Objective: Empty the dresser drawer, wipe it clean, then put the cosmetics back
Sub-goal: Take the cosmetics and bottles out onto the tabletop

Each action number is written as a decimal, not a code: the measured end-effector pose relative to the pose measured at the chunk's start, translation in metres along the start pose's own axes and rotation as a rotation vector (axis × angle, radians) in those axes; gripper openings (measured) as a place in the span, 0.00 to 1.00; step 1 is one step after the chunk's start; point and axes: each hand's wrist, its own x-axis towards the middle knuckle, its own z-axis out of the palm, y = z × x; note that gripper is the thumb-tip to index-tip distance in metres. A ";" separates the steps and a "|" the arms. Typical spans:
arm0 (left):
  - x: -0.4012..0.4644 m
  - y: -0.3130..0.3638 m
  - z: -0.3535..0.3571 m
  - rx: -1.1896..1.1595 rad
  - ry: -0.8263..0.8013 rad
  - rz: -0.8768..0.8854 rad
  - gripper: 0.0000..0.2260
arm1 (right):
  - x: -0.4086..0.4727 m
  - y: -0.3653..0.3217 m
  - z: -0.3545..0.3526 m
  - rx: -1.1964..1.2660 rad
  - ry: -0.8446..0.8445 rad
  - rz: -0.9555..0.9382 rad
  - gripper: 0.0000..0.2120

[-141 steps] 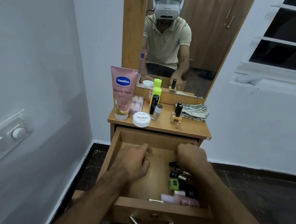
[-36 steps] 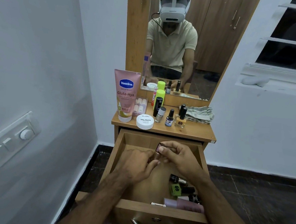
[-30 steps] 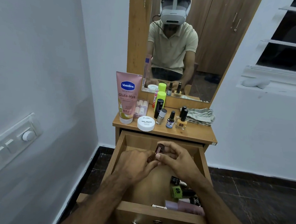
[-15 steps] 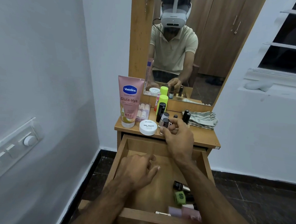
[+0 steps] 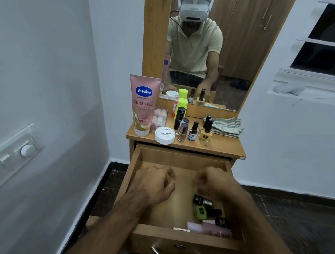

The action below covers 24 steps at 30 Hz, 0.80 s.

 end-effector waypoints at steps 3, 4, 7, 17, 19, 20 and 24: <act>0.000 0.000 0.000 -0.002 -0.012 -0.003 0.11 | -0.006 0.009 0.013 -0.179 -0.150 0.056 0.15; 0.000 0.000 -0.001 -0.002 -0.012 -0.002 0.11 | -0.005 0.010 0.018 -0.175 -0.148 0.060 0.17; -0.001 -0.001 -0.001 0.006 -0.015 0.008 0.11 | 0.001 0.015 0.026 -0.082 -0.104 0.045 0.13; 0.000 -0.001 0.003 -0.016 -0.036 0.130 0.19 | 0.000 0.011 0.030 0.914 -0.077 -0.174 0.13; 0.000 -0.001 0.002 -0.010 -0.008 0.124 0.18 | -0.002 0.008 0.029 0.940 -0.074 -0.190 0.12; 0.000 -0.002 0.002 0.000 0.009 0.117 0.18 | -0.003 0.008 0.028 0.951 -0.075 -0.190 0.12; 0.001 -0.002 0.002 0.018 0.048 0.075 0.19 | -0.006 0.010 0.026 0.973 -0.125 -0.215 0.15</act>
